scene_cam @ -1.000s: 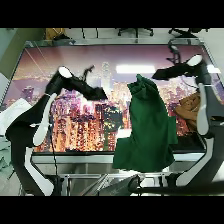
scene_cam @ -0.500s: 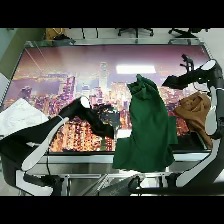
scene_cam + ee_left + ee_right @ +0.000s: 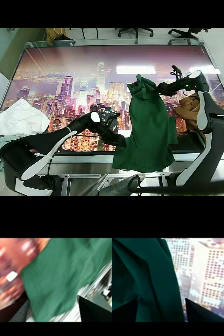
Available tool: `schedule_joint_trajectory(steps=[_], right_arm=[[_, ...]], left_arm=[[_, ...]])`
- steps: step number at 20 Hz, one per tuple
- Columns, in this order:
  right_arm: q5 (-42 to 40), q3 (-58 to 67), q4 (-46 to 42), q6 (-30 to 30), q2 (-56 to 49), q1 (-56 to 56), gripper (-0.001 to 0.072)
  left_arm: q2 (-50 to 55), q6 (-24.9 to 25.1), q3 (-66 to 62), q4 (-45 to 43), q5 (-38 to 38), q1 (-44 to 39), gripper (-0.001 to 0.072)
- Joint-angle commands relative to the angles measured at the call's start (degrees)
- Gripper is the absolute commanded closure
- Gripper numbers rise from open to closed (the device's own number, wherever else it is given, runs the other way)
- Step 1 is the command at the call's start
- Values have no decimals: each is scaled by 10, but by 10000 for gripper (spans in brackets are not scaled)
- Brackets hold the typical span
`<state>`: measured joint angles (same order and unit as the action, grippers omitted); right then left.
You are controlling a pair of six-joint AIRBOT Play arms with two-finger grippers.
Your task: Fold the shirts.
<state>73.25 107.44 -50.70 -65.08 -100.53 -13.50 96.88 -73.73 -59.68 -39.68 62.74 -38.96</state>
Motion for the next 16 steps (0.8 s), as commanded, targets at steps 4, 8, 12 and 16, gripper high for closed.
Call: schedule_joint_trajectory(steps=[4,8,12,16], right_arm=[[-15,0,10,22,-14,25,74],[-22,0,11,38,-14,34,487],[-21,0,5,38,-12,27,689],[47,-1,-21,20,8,2,690]], left_arm=[[74,6,-87,-8,37,-10,404],[80,18,-118,-14,61,-1,691],[80,4,-166,-83,120,38,694],[80,-55,-312,-271,149,123,694]])
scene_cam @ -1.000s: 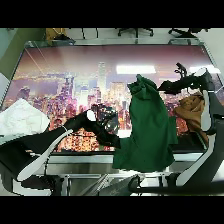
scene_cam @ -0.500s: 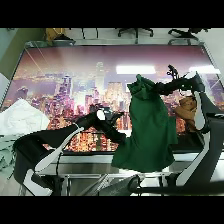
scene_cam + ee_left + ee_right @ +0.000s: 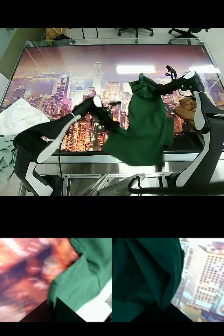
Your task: Fold the shirts.
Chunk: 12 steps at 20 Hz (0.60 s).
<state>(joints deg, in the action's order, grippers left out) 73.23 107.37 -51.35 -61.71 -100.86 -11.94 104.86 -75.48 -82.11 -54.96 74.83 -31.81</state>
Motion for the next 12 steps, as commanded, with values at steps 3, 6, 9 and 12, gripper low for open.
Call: schedule_joint_trajectory(steps=[3,6,9,12], right_arm=[[109,-29,-13,-37,41,-12,690],[101,-132,-7,-52,110,30,689],[-14,-290,-7,-99,206,108,689],[-186,-421,-7,-181,270,186,688]], left_arm=[[3,-48,-223,-129,-47,137,694],[41,-49,-342,-125,-104,199,694],[89,-32,-373,-79,-153,234,693],[107,-24,-329,7,-249,255,692]])
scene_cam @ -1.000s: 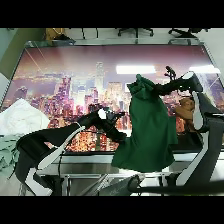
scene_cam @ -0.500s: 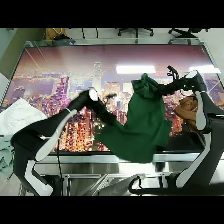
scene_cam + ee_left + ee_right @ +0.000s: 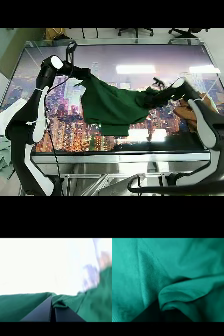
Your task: Fold the shirts.
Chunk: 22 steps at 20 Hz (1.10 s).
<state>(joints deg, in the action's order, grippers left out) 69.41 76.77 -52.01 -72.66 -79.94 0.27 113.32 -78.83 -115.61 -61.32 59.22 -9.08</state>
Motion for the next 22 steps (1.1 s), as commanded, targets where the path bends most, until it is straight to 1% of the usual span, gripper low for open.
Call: schedule_joint_trajectory(steps=[1,2,3,4,5,6,8,10,12,14,16,18,20,22], right_arm=[[-179,-132,0,-78,67,81,688],[-189,-135,-1,-78,67,89,682],[-191,-135,2,-78,68,90,645],[-190,-134,2,-78,72,87,477],[-179,-134,2,-78,78,80,338],[-155,-134,2,-78,89,68,308],[-86,-134,2,-70,123,31,307],[-25,-134,0,-48,163,-23,298],[18,-135,-15,-36,201,-87,95],[20,-135,-40,-17,223,-141,92],[20,-136,-49,-3,219,-183,92],[14,-136,-48,17,200,-205,92],[0,-136,-48,29,173,-205,92],[-18,-136,-27,41,141,-201,93]], left_arm=[[27,10,7,93,-107,30,691],[29,10,5,104,-106,33,687],[27,12,-3,103,-88,35,686],[24,16,-14,102,-61,37,650],[18,19,-22,102,-29,42,320],[4,18,-22,103,9,49,10],[-24,18,-21,98,90,70,12],[-52,17,-21,99,183,98,12],[-85,3,14,99,246,122,12],[-131,3,103,99,269,129,12],[-179,13,228,99,261,123,12],[-223,32,366,99,229,106,13],[-257,44,492,99,176,86,13],[-279,51,586,102,107,59,12]])
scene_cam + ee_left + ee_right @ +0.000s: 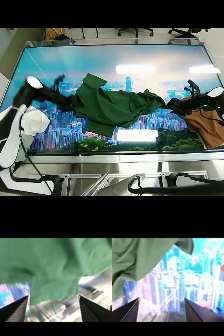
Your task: Fold the shirts.
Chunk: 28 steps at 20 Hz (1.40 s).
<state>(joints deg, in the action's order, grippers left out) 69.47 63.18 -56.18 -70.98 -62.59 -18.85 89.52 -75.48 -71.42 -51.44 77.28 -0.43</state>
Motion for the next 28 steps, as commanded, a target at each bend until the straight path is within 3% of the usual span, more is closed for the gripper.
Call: schedule_joint_trajectory(steps=[1,6,7,9,11,12,14,16,19,23,28], right_arm=[[-29,0,38,37,-50,-9,93],[-37,0,156,98,-111,-1,95],[-37,0,166,105,-123,8,95],[-38,0,184,113,-145,31,95],[-52,0,192,117,-165,59,107],[-58,0,195,123,-172,71,212],[-58,0,203,150,-174,88,578],[-47,0,230,156,-167,90,670],[-40,0,242,157,-136,89,689],[29,40,306,158,-48,86,689],[56,233,411,157,101,32,690]], left_arm=[[-45,21,177,5,-107,-44,13],[-29,20,223,6,-246,-137,14],[-18,20,212,6,-257,-151,87],[8,20,180,5,-261,-170,307],[33,20,148,4,-247,-175,593],[41,21,136,4,-236,-175,692],[40,21,122,0,-224,-169,692],[24,21,117,0,-214,-154,693],[-30,26,117,0,-192,-134,695],[-163,28,80,5,-140,-112,695],[-349,19,-178,4,-149,-48,696]])
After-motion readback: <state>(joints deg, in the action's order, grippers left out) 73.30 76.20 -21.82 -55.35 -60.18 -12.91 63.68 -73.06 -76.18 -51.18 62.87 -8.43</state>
